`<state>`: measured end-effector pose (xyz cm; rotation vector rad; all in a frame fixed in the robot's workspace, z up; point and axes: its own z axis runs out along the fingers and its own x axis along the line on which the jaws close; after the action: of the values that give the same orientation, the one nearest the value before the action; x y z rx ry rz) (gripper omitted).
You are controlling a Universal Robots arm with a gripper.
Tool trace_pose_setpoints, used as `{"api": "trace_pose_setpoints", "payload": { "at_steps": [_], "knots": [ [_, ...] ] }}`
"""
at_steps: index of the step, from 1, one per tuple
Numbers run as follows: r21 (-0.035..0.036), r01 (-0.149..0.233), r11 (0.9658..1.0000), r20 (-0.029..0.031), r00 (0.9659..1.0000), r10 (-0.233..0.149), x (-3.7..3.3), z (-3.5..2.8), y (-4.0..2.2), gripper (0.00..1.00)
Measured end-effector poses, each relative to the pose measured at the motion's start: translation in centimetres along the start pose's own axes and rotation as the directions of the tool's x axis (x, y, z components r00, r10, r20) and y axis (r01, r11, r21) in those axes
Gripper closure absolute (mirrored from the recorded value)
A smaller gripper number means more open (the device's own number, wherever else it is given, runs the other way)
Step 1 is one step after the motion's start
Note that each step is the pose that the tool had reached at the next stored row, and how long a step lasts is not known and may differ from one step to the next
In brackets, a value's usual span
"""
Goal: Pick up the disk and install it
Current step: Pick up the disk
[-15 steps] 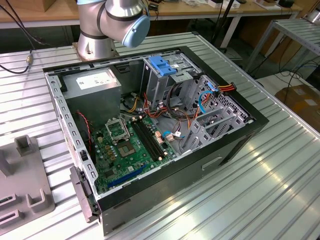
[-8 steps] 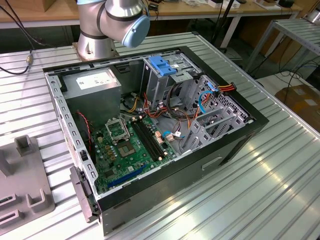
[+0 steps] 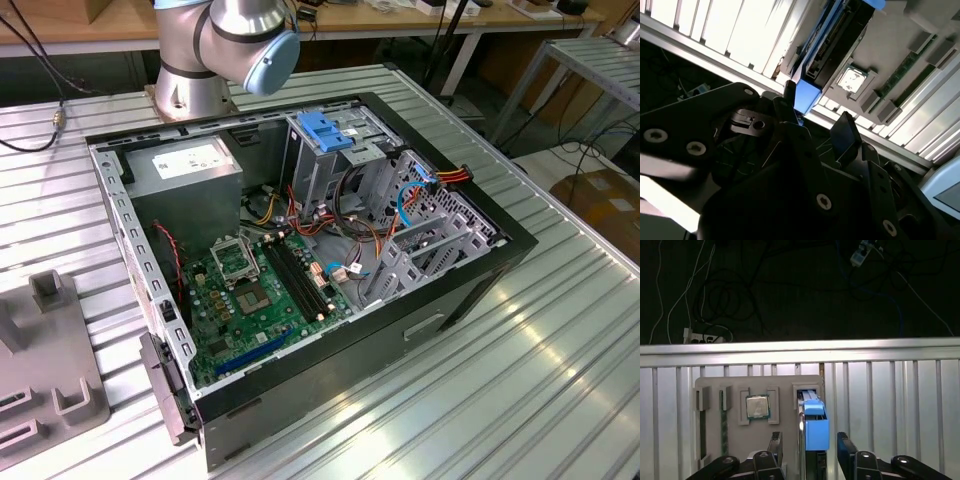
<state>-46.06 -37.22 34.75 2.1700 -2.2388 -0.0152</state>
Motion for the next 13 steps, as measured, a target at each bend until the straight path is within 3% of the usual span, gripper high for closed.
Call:
{"api": "trace_pose_setpoints", "payload": {
  "at_steps": [1,5,10,13],
  "knots": [
    [0.0002,0.000,1.0000,0.0000,1.0000,0.000,-0.01,0.24,-0.01,0.44],
    [0.0008,0.000,1.0000,0.0000,1.0000,0.000,-0.11,0.90,0.03,0.44],
    [0.0131,0.000,0.9999,-0.0001,1.0000,0.000,-0.24,1.42,0.30,0.44],
    [0.0142,0.000,0.9999,-0.0001,1.0000,0.000,-0.26,1.61,0.39,0.44]
  ]
}}
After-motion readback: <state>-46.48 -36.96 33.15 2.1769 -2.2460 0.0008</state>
